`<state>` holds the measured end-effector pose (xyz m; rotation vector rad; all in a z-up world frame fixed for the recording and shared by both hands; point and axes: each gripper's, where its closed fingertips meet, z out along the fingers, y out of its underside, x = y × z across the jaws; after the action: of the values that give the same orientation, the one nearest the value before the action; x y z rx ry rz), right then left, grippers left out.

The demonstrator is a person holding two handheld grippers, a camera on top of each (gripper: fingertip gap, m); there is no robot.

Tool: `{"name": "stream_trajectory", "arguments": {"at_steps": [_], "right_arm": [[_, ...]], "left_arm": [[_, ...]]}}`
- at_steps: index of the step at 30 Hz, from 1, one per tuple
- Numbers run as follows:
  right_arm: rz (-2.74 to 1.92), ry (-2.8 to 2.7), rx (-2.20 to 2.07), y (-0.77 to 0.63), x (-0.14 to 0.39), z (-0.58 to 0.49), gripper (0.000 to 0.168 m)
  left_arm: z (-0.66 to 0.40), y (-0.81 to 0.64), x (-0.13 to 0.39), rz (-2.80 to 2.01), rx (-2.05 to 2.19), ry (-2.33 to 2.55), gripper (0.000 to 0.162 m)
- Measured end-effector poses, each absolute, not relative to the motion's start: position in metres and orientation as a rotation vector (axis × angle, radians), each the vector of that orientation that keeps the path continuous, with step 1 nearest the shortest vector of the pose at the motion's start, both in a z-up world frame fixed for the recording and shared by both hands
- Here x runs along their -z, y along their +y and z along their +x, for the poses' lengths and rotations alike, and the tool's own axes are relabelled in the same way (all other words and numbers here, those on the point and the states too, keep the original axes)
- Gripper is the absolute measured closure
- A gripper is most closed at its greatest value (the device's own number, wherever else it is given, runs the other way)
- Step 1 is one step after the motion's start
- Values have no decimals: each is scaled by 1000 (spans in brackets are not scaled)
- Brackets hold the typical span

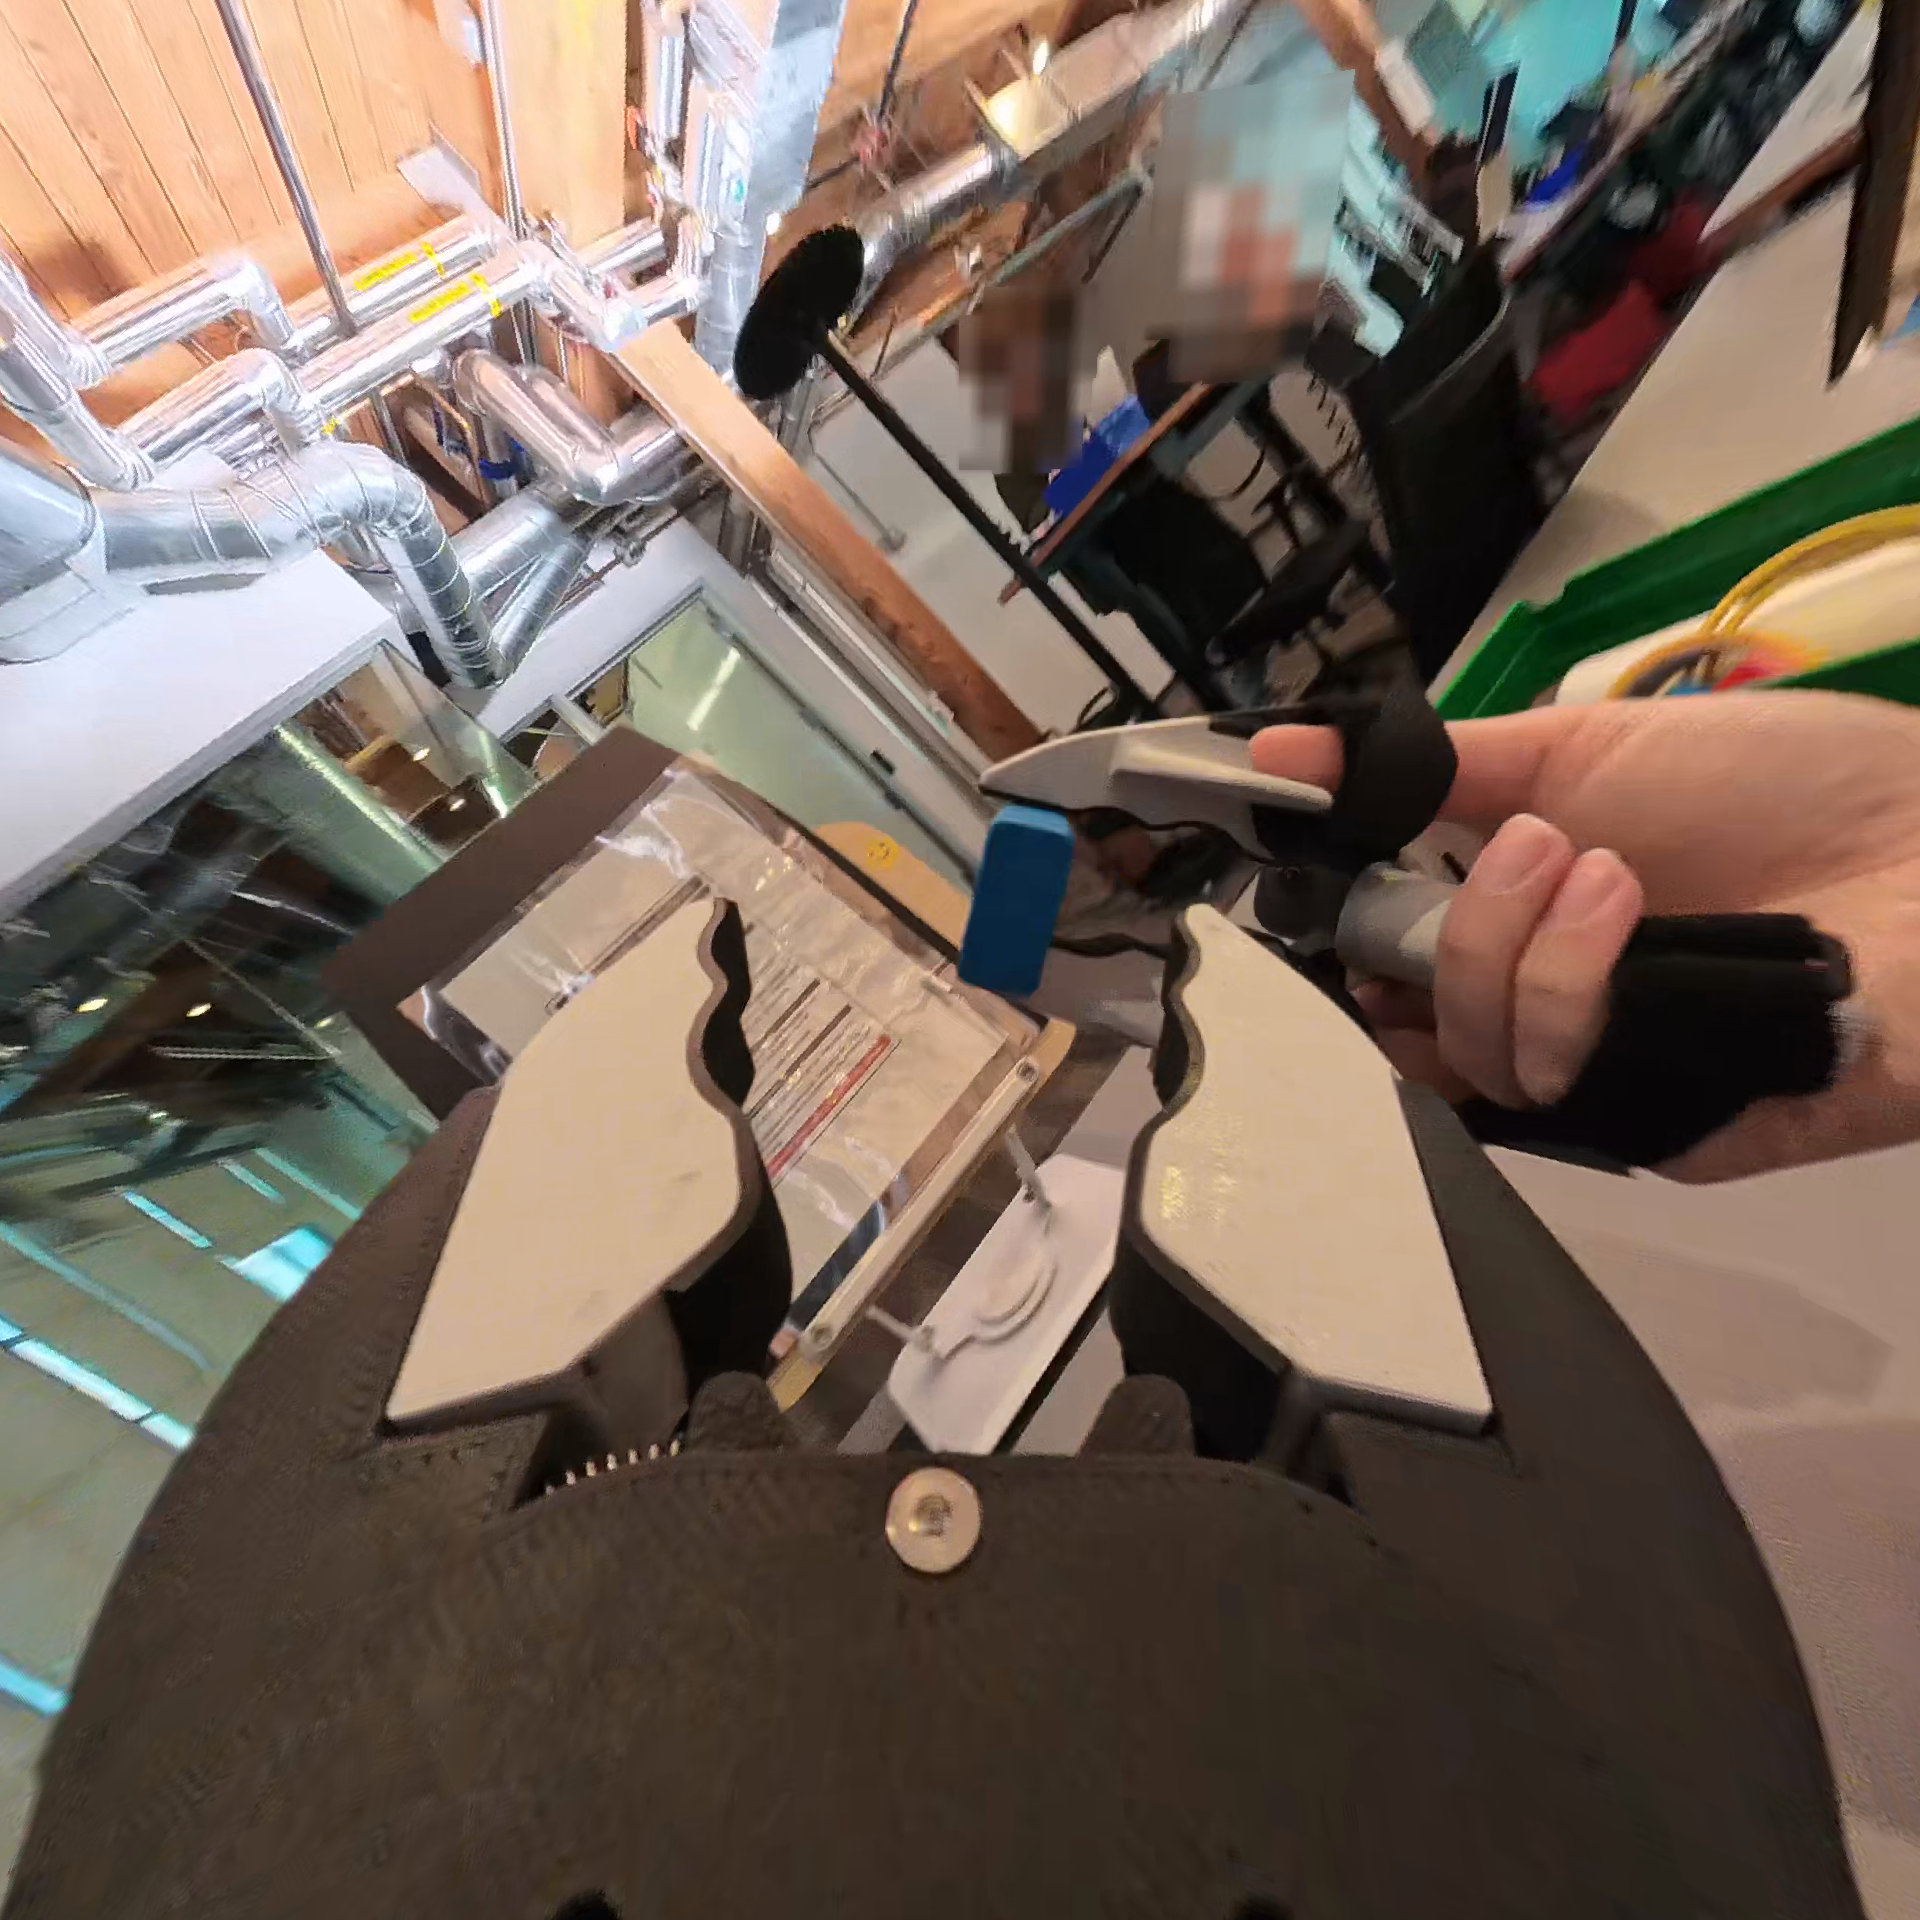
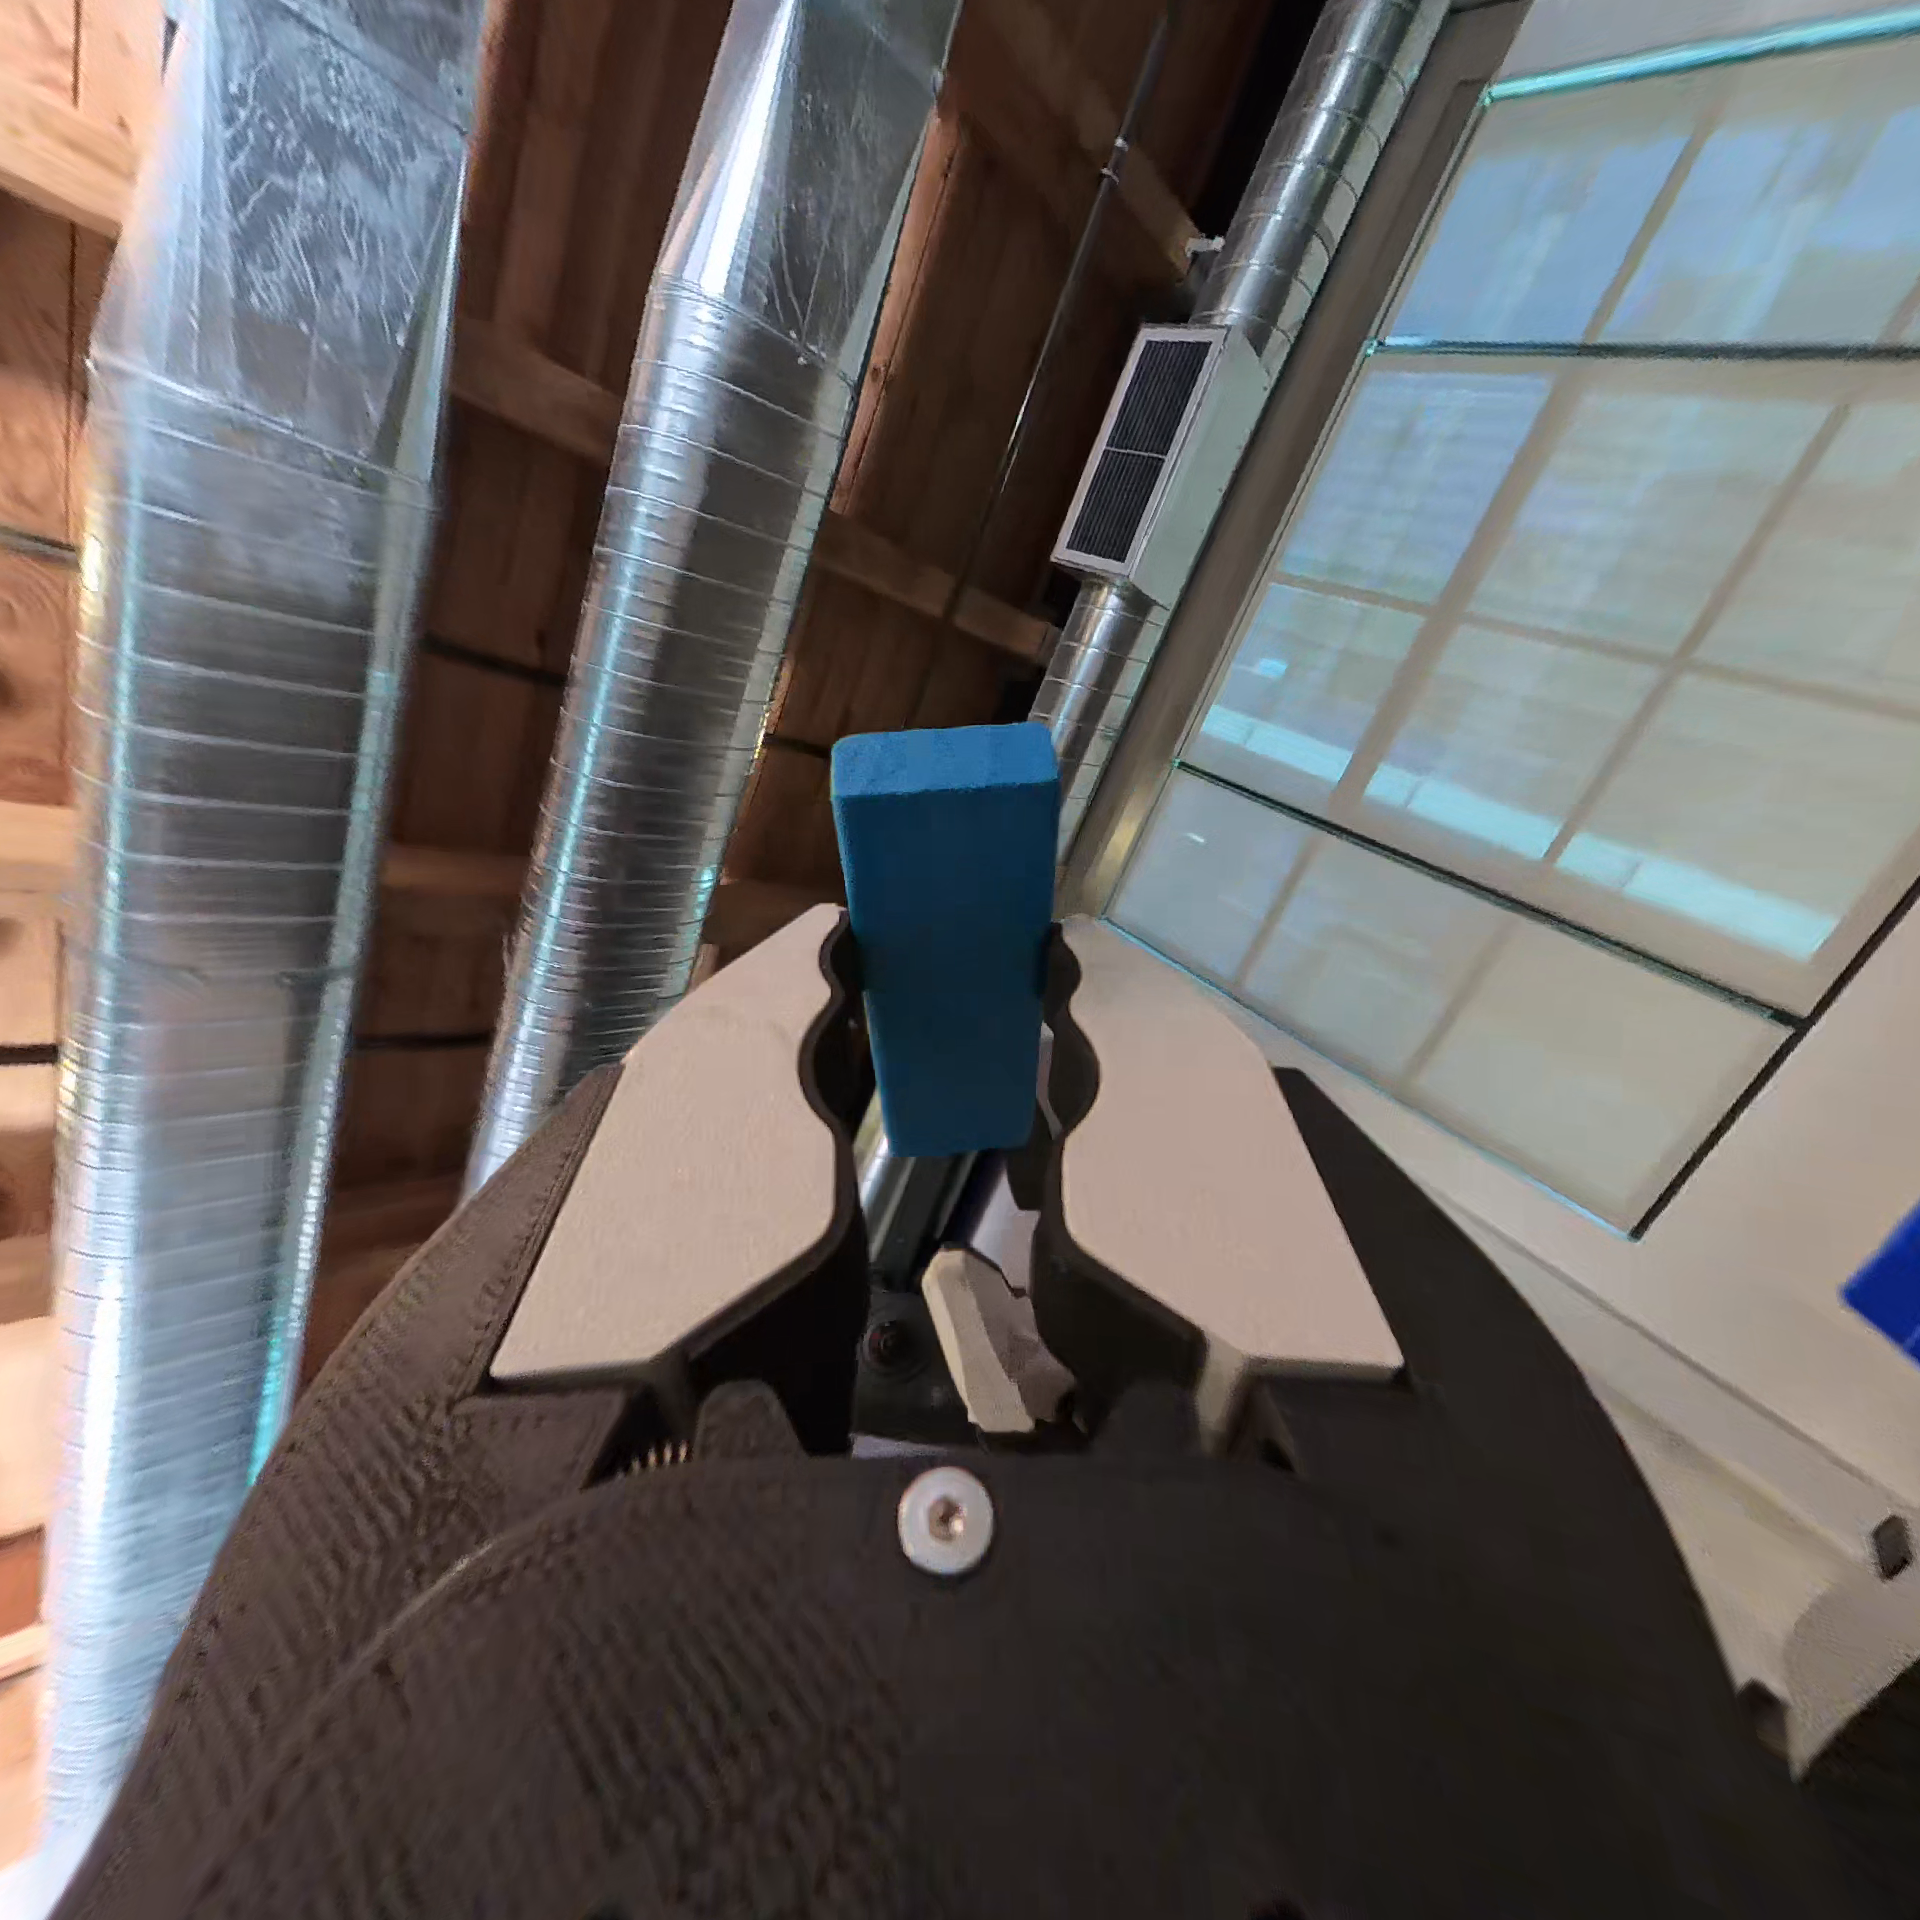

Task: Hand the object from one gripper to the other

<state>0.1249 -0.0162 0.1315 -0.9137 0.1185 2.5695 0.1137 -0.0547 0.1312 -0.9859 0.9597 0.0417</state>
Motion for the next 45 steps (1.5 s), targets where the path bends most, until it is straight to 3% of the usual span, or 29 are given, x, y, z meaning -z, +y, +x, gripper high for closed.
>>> {"name": "stream_trajectory", "arguments": {"at_steps": [3, 8, 10, 11, 15, 17, 18, 26, 30, 36, 39, 40, 41, 43, 45], "right_arm": [[-954, 97, -2596, -27, -126, 105, 134], [-1024, -19, -2434, -36, -126, 95, 134], [-1044, -114, -2362, -43, -128, 91, 135], [-1042, -148, -2331, -46, -129, 90, 135], [-1084, -283, -2155, -50, -133, 88, 130], [-1145, -405, -1971, -48, -132, 89, 115], [-1147, -466, -1855, -46, -134, 94, 115], [-818, -886, -737, -78, -158, 122, 110], [-981, -1195, -1088, -117, -129, 89, 121], [-1151, -1125, -1292, -116, -125, 71, 128], [-1213, -1155, -1302, -114, -114, 67, 151], [-1232, -1165, -1316, -112, -112, 68, 151], [-1241, -1149, -1340, -109, -113, 69, 151], [-1210, -1043, -1444, -100, -122, 76, 151], [-1118, -867, -1642, -89, -139, 90, 151]], "left_arm": [[117, -43, -120, -992, -150, 980, 92], [112, -39, -117, -975, -227, 1000, 120], [112, -39, -115, -968, -247, 1024, 144], [112, -41, -117, -935, -258, 1023, 145], [106, -50, -124, -985, -105, 1044, 145], [95, -55, -135, -1023, 53, 1006, 145], [88, -57, -140, -1053, 141, 986, 145], [61, -98, -147, -1332, 1217, 1014, 145], [59, -112, -134, -1337, 1301, 1157, 145], [62, -118, -121, -1365, 1244, 1248, 145], [64, -116, -112, -1400, 1195, 1282, 145], [65, -115, -112, -1398, 1187, 1269, 145], [65, -111, -117, -1376, 1182, 1234, 141], [62, -105, -133, -1307, 1191, 1120, 109], [55, -96, -144, -1275, 1170, 1029, 102]]}}
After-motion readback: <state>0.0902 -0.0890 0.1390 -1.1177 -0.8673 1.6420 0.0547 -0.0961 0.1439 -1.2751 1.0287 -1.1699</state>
